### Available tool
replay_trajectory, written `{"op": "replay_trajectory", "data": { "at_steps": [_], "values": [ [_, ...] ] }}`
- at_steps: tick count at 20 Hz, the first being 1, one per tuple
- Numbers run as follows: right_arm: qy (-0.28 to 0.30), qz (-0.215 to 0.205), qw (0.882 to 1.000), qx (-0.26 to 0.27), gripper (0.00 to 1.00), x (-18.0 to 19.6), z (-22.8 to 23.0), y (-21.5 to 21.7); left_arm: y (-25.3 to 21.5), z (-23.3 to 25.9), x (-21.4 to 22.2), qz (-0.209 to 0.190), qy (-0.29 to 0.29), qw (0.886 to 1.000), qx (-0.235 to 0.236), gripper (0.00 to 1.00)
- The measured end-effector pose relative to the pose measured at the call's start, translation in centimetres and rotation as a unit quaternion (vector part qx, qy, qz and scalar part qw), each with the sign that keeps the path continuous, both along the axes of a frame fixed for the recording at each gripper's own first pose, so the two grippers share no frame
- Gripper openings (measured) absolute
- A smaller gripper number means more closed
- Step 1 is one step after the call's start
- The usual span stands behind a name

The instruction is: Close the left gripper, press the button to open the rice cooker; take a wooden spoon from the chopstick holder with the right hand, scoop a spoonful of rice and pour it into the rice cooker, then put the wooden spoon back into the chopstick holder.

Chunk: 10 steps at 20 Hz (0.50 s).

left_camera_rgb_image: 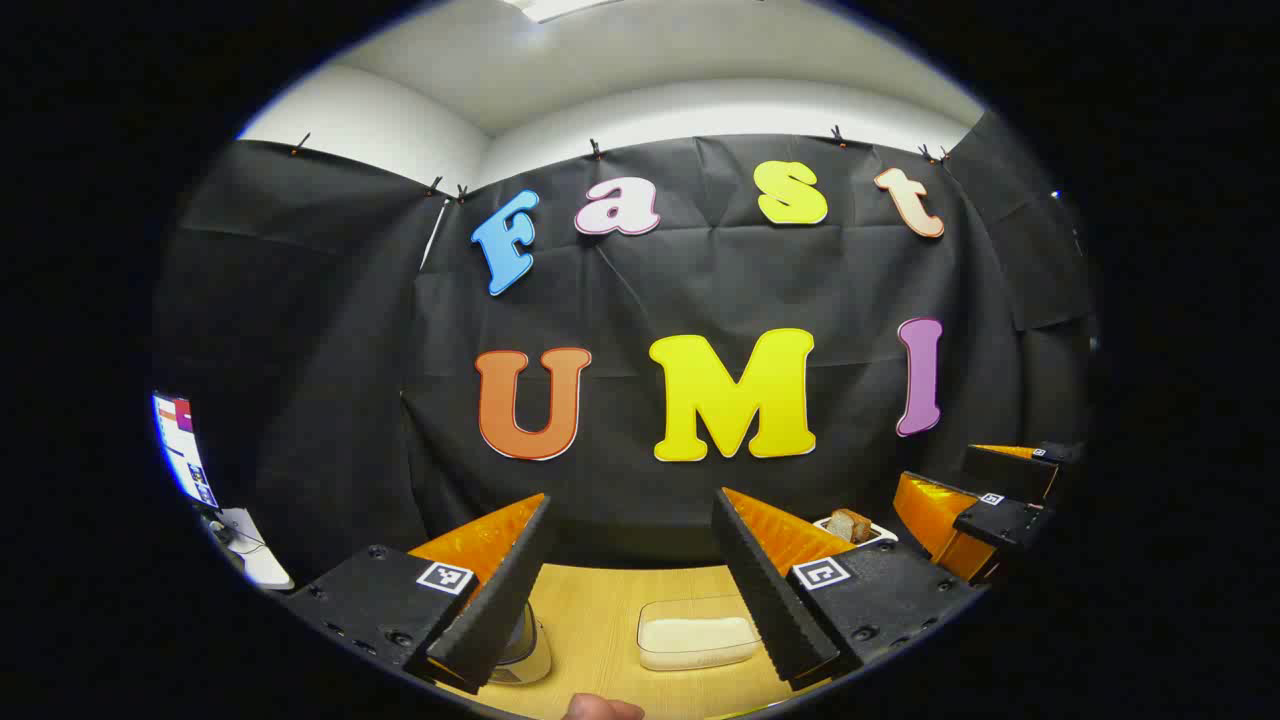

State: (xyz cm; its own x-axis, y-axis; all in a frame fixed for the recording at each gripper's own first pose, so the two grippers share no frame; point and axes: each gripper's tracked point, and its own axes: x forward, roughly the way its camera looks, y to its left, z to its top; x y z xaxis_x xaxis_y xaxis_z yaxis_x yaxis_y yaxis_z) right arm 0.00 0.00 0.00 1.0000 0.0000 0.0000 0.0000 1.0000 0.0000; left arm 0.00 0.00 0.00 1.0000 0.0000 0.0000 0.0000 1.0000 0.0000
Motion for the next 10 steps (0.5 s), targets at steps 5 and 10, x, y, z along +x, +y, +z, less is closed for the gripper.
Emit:
{"op": "replay_trajectory", "data": {
  "at_steps": [5, 10],
  "values": [
    [-0.003, 0.009, 1.000, 0.003, 0.95, 0.70, 0.07, 0.16, -0.37, -0.23, 0.71, 0.000, 0.004, 1.000, -0.001, 0.99],
    [0.001, 0.013, 1.000, 0.007, 0.95, 0.97, -0.33, -0.14, -0.06, -0.19, 1.09, 0.011, 0.000, 1.000, 0.005, 0.99]
  ]
}}
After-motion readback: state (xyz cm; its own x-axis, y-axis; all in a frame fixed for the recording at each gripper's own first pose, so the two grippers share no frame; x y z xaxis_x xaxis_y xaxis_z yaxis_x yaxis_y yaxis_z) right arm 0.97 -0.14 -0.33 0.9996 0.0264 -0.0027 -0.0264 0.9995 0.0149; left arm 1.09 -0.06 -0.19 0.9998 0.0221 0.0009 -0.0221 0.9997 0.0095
